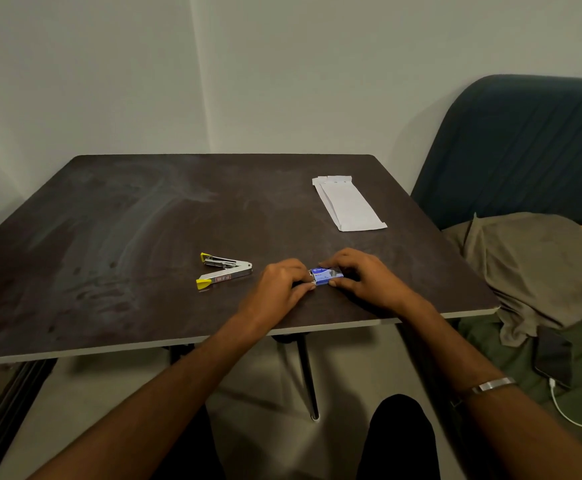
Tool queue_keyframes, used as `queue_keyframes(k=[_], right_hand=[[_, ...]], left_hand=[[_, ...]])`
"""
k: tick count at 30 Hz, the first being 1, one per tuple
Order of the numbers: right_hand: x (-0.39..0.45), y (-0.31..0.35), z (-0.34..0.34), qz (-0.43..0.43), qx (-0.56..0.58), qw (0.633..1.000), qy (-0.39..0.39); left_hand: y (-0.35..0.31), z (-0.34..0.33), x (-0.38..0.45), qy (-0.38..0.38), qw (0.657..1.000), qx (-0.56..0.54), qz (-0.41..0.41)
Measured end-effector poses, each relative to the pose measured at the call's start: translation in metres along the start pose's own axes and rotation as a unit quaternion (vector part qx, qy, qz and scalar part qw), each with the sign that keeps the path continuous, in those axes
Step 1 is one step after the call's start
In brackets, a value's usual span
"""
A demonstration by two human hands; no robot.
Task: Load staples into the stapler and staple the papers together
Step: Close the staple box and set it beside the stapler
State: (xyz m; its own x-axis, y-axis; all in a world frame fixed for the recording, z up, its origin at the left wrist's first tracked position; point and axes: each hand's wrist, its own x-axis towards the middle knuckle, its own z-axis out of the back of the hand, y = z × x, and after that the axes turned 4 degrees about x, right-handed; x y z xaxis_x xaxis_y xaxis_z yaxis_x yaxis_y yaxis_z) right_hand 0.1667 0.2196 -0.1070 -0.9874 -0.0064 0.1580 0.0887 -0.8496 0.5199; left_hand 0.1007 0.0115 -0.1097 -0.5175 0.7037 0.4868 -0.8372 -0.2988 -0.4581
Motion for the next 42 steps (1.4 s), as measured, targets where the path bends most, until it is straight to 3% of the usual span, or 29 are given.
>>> queue_keyframes(k=[18, 27, 33, 37, 42], right_hand=[[-0.007, 0.002, -0.002, -0.003, 0.051, 0.999, -0.015], [0.000, 0.015, -0.011, 0.009, 0.039, 0.999, 0.014], [0.006, 0.034, -0.017, -0.009, -0.083, 0.996, 0.015], [0.009, 0.042, -0.019, -0.029, -0.132, 0.991, 0.008], [0.013, 0.048, -0.020, -0.035, -0.165, 0.985, 0.020]], left_hand=[[-0.001, -0.001, 0.001, 0.002, 1.000, -0.016, 0.010], [0.002, -0.004, 0.004, -0.018, 0.996, -0.064, 0.064], [0.008, 0.008, -0.004, 0.006, 0.977, -0.162, 0.137], [0.016, 0.032, -0.010, 0.005, 0.983, -0.138, 0.123], [0.048, 0.075, -0.023, -0.091, 0.992, 0.017, 0.081]])
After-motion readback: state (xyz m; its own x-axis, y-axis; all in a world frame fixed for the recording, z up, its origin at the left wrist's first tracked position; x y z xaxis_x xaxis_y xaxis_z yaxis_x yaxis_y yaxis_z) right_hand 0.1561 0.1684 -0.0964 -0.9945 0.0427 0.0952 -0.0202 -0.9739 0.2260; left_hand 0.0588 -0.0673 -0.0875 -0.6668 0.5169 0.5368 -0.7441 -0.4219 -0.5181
